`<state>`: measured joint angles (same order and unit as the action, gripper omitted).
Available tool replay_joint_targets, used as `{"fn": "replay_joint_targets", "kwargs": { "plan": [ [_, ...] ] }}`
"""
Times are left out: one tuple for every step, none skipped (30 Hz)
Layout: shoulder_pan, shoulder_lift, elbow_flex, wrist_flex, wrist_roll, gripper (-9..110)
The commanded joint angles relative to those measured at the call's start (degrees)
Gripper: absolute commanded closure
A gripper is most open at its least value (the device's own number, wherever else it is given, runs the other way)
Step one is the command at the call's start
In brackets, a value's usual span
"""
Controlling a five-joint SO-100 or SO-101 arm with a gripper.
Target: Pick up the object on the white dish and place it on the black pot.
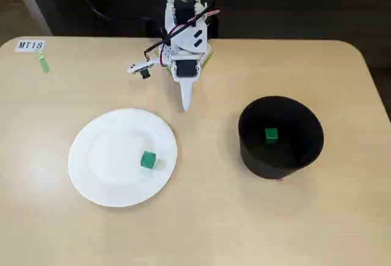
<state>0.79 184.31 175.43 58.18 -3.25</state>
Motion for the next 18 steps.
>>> {"fn": "replay_joint_targets", "kwargs": {
  "plan": [
    [0.4, 6.5, -1.8, 0.3, 0.6, 101],
    [0.5, 6.5, -1.8, 0.3, 0.8, 101],
    [0.7, 6.5, -1.8, 0.3, 1.0, 101],
    [0.8, 6.5, -1.8, 0.4, 1.1, 101],
    [0.8, 6.5, -1.8, 0.4, 1.1, 101],
    [0.9, 6.5, -1.8, 0.4, 1.1, 101],
    [0.9, 6.5, -1.8, 0.4, 1.1, 101],
    [0.9, 6.5, -1.8, 0.4, 1.1, 101],
    [0.9, 6.5, -1.8, 0.4, 1.1, 101],
    [0.9, 6.5, -1.8, 0.4, 1.1, 101],
    [0.9, 6.5, -1.8, 0.4, 1.1, 101],
    [0.9, 6.5, -1.8, 0.4, 1.1, 101],
    [0.9, 6.5, -1.8, 0.4, 1.1, 101],
    [0.9, 6.5, -1.8, 0.4, 1.1, 101],
    [0.9, 6.5, -1.8, 0.4, 1.1, 101],
    [0.9, 6.5, -1.8, 0.4, 1.1, 101],
    [0.9, 6.5, -1.8, 0.4, 1.1, 101],
    [0.9, 6.5, -1.8, 0.4, 1.1, 101]
  ]
}}
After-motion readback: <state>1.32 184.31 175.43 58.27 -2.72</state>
